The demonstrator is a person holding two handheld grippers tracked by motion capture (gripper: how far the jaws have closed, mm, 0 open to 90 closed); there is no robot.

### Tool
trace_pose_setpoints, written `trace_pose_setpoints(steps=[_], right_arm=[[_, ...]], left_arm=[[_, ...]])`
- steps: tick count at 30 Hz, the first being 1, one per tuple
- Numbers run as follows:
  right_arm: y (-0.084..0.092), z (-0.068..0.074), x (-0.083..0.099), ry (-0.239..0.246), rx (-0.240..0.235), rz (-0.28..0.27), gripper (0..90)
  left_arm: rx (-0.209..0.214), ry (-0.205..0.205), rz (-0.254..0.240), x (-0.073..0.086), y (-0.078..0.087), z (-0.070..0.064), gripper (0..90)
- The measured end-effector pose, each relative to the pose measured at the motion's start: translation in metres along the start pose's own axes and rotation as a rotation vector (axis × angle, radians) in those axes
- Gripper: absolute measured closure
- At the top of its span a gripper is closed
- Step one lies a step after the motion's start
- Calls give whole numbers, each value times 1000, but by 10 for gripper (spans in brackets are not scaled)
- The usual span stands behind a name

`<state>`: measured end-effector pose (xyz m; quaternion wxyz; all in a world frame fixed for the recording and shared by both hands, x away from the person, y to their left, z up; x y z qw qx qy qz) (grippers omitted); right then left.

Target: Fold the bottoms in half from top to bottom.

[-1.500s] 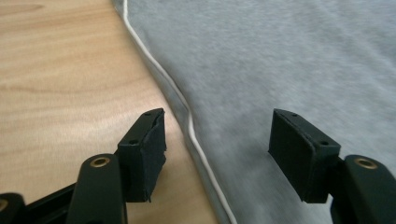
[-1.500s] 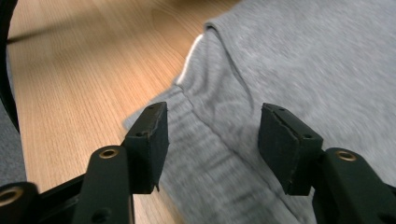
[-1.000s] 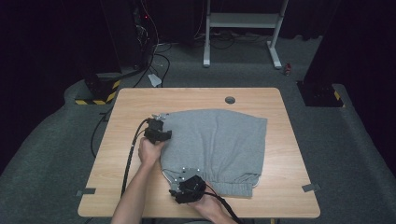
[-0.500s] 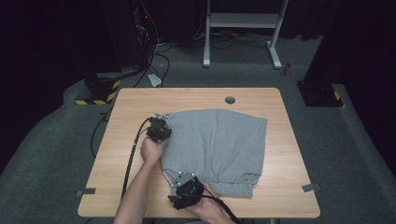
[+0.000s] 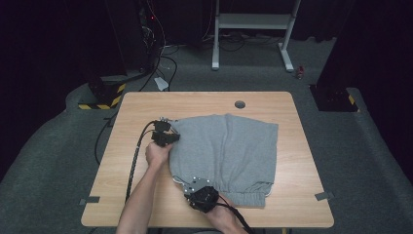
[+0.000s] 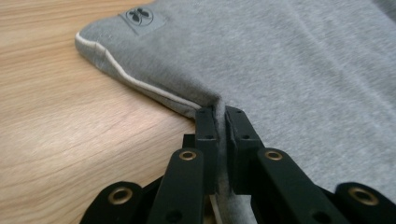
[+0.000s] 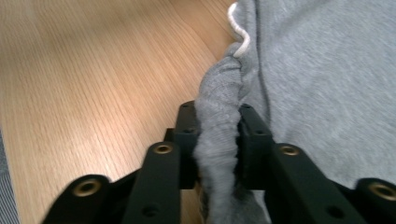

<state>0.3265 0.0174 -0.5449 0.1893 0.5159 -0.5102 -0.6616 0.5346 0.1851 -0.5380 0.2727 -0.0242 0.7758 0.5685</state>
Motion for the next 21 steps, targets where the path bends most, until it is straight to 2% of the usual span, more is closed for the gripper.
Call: trace_pose_setpoints(steps=[1, 2, 5, 7, 10, 12, 21], right_arm=[[2, -1, 3, -11, -5, -2, 762], [2, -1, 3, -11, -5, -2, 762], [8, -3, 8, -16, -6, -5, 767], [10, -4, 9, -15, -5, -11, 768], [19, -7, 12, -25, -11, -28, 769], [25, -7, 12, -27, -9, -35, 769], [47, -12, 8, -44, -12, -83, 772]], left_arm=[[27, -2, -23, -3, 3, -3, 848], [27, -2, -23, -3, 3, -3, 848], [64, 2, -73, -7, 12, -7, 850], [69, 2, -82, -8, 14, -8, 850], [92, -3, -128, -12, 27, -14, 850], [90, -19, -145, -14, 35, -15, 850], [89, -34, -220, -20, 64, -19, 852]])
Point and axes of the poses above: each handheld gripper's, and its own axes: y roughly backward along the jaws, x roughly out of its underside, z roughly to its left, the point moved 4 cm from there along -y, roughly forward along the jaws, and after that the axes turned 13 degrees about z, right-handed, at the moved point
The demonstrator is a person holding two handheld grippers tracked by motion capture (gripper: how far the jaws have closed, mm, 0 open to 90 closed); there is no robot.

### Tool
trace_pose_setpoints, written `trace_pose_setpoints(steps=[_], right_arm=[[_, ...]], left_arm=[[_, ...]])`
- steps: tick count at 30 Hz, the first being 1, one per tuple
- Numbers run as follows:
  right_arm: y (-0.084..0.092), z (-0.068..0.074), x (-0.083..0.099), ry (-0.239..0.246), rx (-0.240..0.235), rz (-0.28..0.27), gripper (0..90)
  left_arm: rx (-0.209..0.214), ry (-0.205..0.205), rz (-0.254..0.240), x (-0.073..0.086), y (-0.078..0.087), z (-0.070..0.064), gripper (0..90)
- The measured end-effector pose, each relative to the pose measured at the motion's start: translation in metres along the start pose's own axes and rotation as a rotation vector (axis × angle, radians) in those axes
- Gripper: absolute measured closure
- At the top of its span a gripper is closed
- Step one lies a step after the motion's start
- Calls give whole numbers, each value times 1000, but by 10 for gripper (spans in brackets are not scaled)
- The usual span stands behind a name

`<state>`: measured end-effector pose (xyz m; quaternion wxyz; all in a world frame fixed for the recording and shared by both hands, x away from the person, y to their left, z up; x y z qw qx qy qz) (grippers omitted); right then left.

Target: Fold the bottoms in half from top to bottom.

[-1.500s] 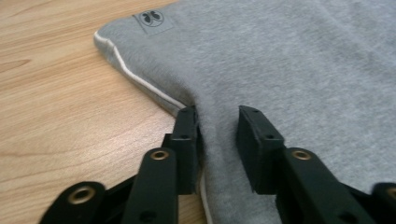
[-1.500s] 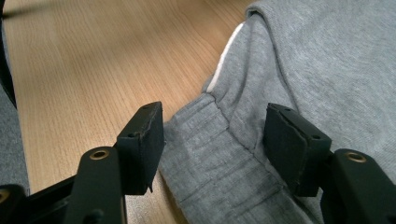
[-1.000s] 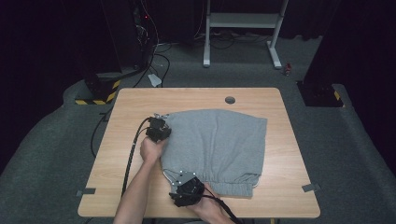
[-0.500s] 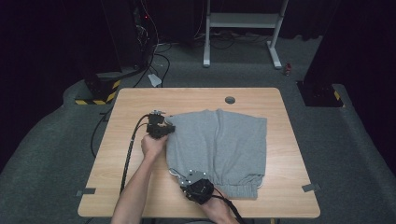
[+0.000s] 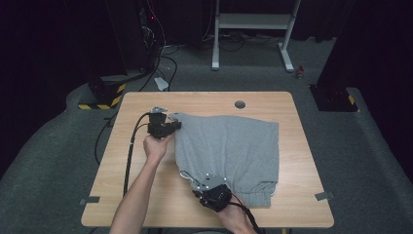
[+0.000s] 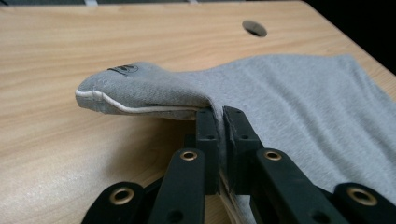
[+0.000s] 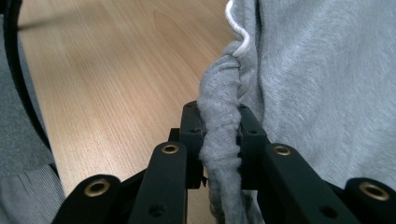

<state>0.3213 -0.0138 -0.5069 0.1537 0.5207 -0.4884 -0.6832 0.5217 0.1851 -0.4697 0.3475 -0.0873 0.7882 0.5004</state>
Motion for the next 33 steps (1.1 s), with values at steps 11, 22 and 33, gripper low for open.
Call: trace_pose_setpoints(steps=[11, 22, 33], right_arm=[[6, -2, -5, -5, -12, -9, 777], [6, 2, -26, 11, -71, -20, 781], [12, 23, -68, 56, -96, -89, 781]], left_arm=[[-1, 18, -26, -1, 12, 4, 852], [-47, 27, -49, 2, 40, 24, 859], [-69, 75, -98, 3, 100, 48, 862]])
Point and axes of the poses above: each handheld gripper's, and its own axes: y roughly backward along the jaws, x roughly out of its underside, z roughly to its left, the point moved 4 cm from there along -y, roughly forward along the jaws, and after that the axes turned 13 degrees about z, right-handed, at the moved point
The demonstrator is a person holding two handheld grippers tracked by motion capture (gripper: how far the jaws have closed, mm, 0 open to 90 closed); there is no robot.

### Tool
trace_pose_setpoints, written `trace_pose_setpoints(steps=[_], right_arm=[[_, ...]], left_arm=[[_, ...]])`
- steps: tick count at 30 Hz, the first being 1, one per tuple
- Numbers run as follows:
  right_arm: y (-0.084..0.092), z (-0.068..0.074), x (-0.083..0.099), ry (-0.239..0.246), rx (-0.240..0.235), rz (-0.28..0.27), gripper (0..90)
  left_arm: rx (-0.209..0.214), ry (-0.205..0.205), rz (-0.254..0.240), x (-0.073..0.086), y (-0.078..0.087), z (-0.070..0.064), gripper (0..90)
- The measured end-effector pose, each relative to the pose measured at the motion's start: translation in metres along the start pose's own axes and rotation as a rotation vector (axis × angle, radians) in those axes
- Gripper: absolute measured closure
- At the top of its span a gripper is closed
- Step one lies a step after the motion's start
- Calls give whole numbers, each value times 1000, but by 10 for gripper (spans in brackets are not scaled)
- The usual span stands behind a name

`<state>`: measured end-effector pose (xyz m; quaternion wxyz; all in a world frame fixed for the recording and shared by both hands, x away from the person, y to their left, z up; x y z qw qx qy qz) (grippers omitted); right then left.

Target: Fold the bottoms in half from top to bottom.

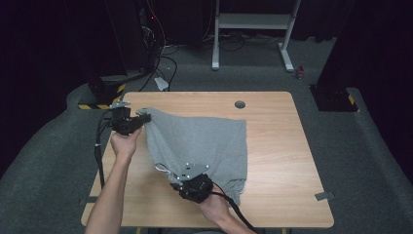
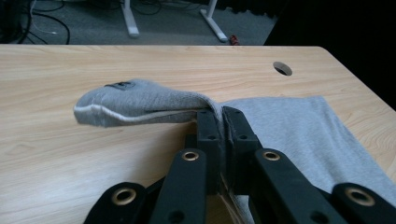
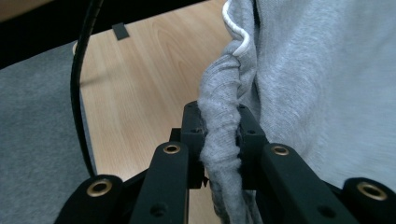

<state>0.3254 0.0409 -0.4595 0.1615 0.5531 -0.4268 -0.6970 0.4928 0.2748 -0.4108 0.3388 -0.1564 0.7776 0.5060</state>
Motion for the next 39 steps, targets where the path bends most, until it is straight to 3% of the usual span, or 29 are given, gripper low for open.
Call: trace_pose_setpoints(steps=[6, 11, 16, 20, 25, 29, 32, 39], right_arm=[[10, -3, 10, -34, 23, -35, 779], [16, -4, 25, -50, 66, -36, 779], [17, -8, 36, -60, 96, -35, 778], [24, -14, 48, -100, 111, -55, 777], [31, -17, 56, -125, 118, -79, 775], [34, -23, 66, -159, 121, -99, 774], [37, -26, 73, -177, 128, -114, 773], [44, -31, 83, -200, 149, -122, 773]], left_arm=[[30, -52, -10, -12, -4, -19, 862], [49, -90, 4, -18, -32, -43, 862], [60, -103, 10, -22, -47, -57, 862], [71, -115, 8, -27, -57, -71, 861], [72, -131, 22, -29, -65, -78, 861], [90, -135, 5, -31, -69, -88, 861], [78, -164, 6, -34, -72, -96, 861], [76, -184, 11, -38, -85, -114, 860]])
Point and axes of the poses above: each handheld gripper's, and its own axes: y roughly backward along the jaws, x roughly out of its underside, z roughly to its left, the point moved 4 cm from there along -y, roughly forward along the jaws, and after that the axes turned 13 degrees about z, right-handed, at the moved point
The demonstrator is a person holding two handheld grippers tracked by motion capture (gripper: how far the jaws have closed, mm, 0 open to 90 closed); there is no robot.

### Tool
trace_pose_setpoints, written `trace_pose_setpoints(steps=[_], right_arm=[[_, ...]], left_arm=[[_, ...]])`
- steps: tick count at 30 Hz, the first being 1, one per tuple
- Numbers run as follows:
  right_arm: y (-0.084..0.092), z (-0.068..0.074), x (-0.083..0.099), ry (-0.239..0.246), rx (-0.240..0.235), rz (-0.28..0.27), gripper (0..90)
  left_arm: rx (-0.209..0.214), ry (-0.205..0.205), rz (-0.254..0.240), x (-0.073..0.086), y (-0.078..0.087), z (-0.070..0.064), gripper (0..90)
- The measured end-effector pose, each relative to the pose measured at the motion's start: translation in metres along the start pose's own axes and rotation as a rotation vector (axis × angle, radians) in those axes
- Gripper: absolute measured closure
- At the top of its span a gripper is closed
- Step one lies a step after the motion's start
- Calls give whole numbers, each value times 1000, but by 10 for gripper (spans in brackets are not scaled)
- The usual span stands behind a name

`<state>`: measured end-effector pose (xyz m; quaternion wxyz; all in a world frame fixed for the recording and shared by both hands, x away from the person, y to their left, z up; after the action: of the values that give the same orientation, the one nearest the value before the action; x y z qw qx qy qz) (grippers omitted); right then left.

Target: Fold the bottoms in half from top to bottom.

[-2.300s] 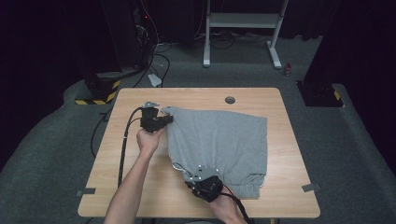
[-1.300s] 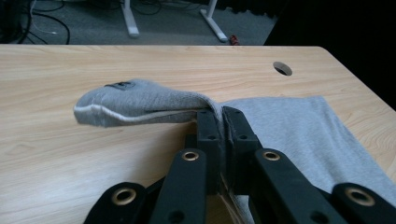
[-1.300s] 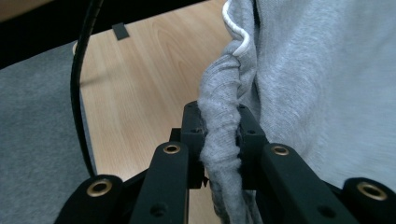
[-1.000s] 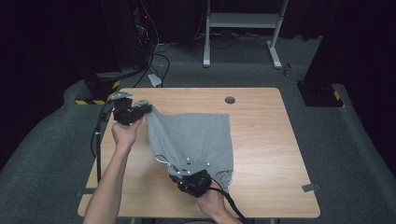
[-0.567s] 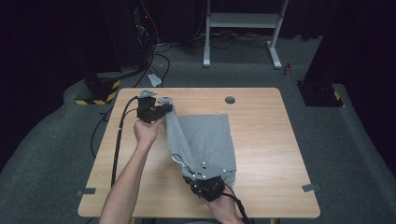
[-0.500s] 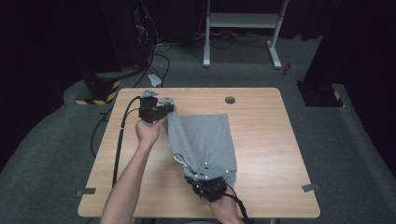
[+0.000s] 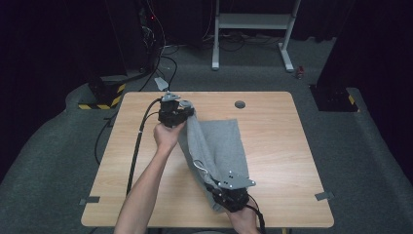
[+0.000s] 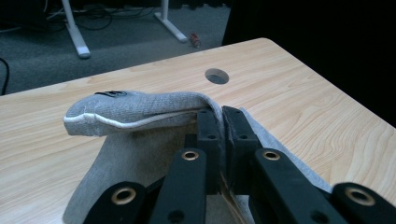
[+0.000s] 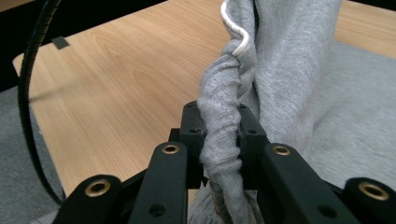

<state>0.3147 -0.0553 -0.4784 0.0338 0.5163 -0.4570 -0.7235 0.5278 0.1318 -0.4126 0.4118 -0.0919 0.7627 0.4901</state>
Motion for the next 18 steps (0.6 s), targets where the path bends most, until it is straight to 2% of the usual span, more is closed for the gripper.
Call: trace_pose_setpoints(steps=[6, 10, 15, 18], right_arm=[[3, -13, 11, -47, 1, -6, 771], [5, -21, 20, -85, 8, -6, 769], [5, -27, 27, -109, 15, 7, 767], [5, -30, 32, -121, 19, 14, 765]], left_arm=[[-19, -32, 3, -2, -13, -10, 860], [-14, -41, 21, -2, -24, -15, 859], [-7, -30, 36, 0, -40, -20, 859], [-13, -47, 48, 1, -47, -22, 858]])
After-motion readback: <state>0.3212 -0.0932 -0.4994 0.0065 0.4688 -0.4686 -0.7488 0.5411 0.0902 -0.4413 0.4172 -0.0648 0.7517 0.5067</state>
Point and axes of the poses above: each handheld gripper's, and its own axes: y roughly backward along the jaws, x roughly out of its underside, z roughly to its left, the point moved 4 cm from there along -y, roughly forward along the jaws, and after that the axes turned 13 degrees about z, right-handed, at the moved point
